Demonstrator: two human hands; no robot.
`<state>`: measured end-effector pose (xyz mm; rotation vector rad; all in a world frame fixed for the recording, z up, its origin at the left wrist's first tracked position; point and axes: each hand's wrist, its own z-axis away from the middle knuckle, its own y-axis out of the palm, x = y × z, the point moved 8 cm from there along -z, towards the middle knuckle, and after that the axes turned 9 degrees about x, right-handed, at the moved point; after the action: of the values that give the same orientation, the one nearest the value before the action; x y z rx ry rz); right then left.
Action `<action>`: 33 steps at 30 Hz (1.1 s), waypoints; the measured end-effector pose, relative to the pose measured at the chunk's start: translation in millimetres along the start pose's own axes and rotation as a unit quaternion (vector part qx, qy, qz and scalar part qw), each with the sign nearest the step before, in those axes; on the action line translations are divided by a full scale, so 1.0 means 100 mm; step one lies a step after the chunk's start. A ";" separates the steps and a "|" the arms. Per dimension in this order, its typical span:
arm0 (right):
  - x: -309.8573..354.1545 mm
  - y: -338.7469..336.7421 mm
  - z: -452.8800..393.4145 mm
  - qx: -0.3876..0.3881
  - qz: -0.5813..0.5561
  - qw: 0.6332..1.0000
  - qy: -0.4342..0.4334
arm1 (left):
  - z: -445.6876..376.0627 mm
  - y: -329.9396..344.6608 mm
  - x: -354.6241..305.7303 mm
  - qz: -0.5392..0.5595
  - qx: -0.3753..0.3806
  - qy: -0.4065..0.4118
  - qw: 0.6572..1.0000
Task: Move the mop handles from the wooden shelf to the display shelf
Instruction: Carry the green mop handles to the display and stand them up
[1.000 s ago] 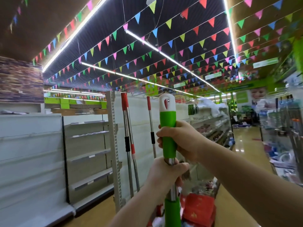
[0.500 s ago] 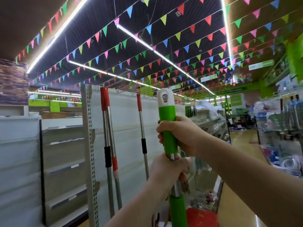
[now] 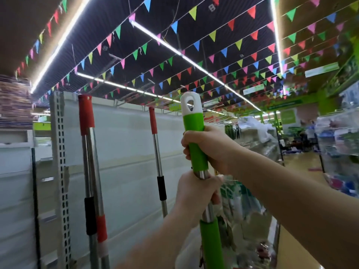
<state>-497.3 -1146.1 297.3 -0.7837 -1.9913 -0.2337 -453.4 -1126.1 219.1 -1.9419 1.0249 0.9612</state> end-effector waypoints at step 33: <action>-0.90 -1.28 -3.17 0.245 -0.156 0.948 -0.128 | -3.18 -0.64 0.39 -0.164 -0.044 0.023 0.985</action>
<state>-319.3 -1430.3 409.8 -0.1838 -2.2830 0.1903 -294.9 -1381.5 347.1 -2.1311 0.6656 0.7897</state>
